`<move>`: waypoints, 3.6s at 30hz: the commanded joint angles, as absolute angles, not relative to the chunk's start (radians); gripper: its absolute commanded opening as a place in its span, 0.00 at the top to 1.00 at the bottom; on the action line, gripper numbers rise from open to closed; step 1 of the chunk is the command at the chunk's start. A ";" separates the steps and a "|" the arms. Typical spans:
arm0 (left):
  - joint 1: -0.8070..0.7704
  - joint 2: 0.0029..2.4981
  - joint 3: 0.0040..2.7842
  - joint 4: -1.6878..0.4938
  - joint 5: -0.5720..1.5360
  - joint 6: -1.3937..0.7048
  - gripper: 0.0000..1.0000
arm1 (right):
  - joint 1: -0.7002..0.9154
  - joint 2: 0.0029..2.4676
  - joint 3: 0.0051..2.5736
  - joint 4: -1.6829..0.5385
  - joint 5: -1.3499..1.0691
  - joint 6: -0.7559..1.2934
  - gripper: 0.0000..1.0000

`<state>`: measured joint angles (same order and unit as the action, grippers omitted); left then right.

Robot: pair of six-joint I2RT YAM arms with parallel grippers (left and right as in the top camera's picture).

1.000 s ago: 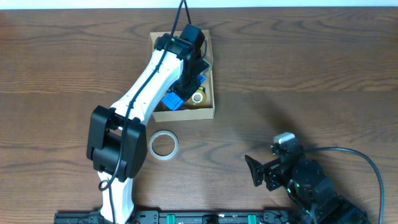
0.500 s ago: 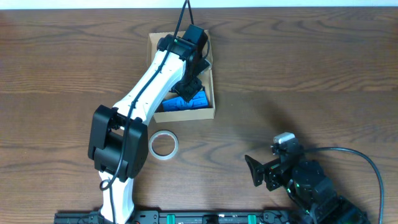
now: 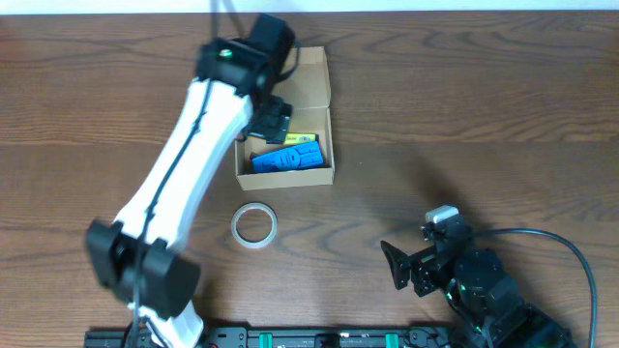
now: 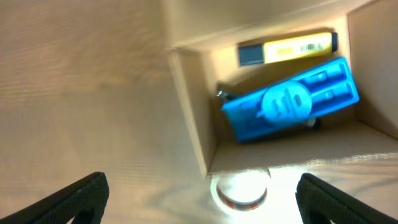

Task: Pack container

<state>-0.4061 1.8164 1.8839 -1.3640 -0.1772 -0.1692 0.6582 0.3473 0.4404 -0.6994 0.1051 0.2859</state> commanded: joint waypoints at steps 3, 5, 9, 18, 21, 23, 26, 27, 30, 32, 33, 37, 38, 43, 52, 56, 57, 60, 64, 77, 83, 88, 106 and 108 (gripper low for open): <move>-0.406 1.734 1.854 -1.448 -0.247 -0.488 0.05 | 0.653 0.342 0.437 -0.701 0.108 0.302 0.01; -0.406 1.702 1.813 -1.460 -0.246 -0.553 0.05 | 0.653 0.342 0.437 -0.701 0.108 0.303 0.01; -0.415 1.623 1.690 -1.458 -0.245 -0.704 0.05 | 0.653 0.342 0.437 -0.701 0.108 0.303 0.01; -0.512 1.397 1.309 -1.352 -0.229 -1.122 0.05 | 0.653 0.342 0.437 -0.701 0.108 0.302 0.01; -0.542 1.359 1.212 -1.310 -0.204 -1.239 0.05 | 0.653 0.342 0.437 -0.701 0.108 0.302 0.01; -0.558 1.353 1.162 -1.284 -0.184 -1.304 0.05 | 0.653 0.342 0.437 -0.701 0.108 0.303 0.01; -0.577 1.354 1.091 -1.224 -0.153 -1.376 0.05 | 0.653 0.342 0.437 -0.701 0.108 0.302 0.01; -0.580 1.354 1.071 -1.201 -0.143 -1.390 0.05 | 0.653 0.342 0.437 -0.701 0.108 0.302 0.01; -0.580 1.354 1.014 -1.138 -0.117 -1.429 0.05 | 0.653 0.342 0.437 -0.701 0.108 0.303 0.01; -0.579 1.354 0.974 -1.098 -0.099 -1.463 0.05 | 0.653 0.342 0.437 -0.701 0.108 0.302 0.01; -0.579 1.354 0.955 -1.080 -0.092 -1.478 0.04 | 0.653 0.342 0.437 -0.701 0.108 0.302 0.01; -0.579 1.354 0.881 -0.997 -0.057 -1.519 0.05 | 0.653 0.342 0.437 -0.701 0.108 0.302 0.01; -0.579 1.354 0.866 -0.981 -0.054 -1.530 0.05 | 0.653 0.342 0.437 -0.701 0.108 0.302 0.01; -0.579 1.354 0.788 -0.894 -0.032 -1.565 0.04 | 0.653 0.342 0.437 -0.701 0.108 0.303 0.01; -0.556 1.359 0.685 -0.746 -0.006 -1.579 0.04 | 0.653 0.342 0.437 -0.701 0.108 0.302 0.01; -0.520 1.387 0.684 -0.731 0.017 -1.574 0.03 | 0.653 0.342 0.437 -0.701 0.108 0.303 0.01; -0.509 1.396 0.684 -0.721 0.020 -1.570 0.03 | 0.653 0.342 0.437 -0.701 0.108 0.303 0.01; -0.480 1.425 0.684 -0.677 0.052 -1.547 0.03 | 0.653 0.342 0.437 -0.701 0.108 0.303 0.01; -0.452 1.466 0.684 -0.645 0.092 -1.540 0.08 | 0.653 0.342 0.437 -0.701 0.108 0.302 0.01; -0.445 1.530 0.684 -0.640 0.147 -1.541 0.50 | 0.653 0.342 0.437 -0.701 0.108 0.302 0.01; -0.445 1.530 0.684 -0.640 0.159 -1.539 0.62 | 0.653 0.342 0.437 -0.701 0.108 0.303 0.01; -0.445 1.530 0.684 -0.643 0.159 -1.522 0.79 | 0.653 0.342 0.437 -0.701 0.108 0.302 0.01; -0.445 1.343 0.685 -0.751 0.130 -1.510 0.91 | 0.653 0.342 0.437 -0.701 0.108 0.302 0.01; -0.445 1.281 0.685 -0.790 0.121 -1.510 0.91 | 0.653 0.342 0.437 -0.701 0.108 0.302 0.01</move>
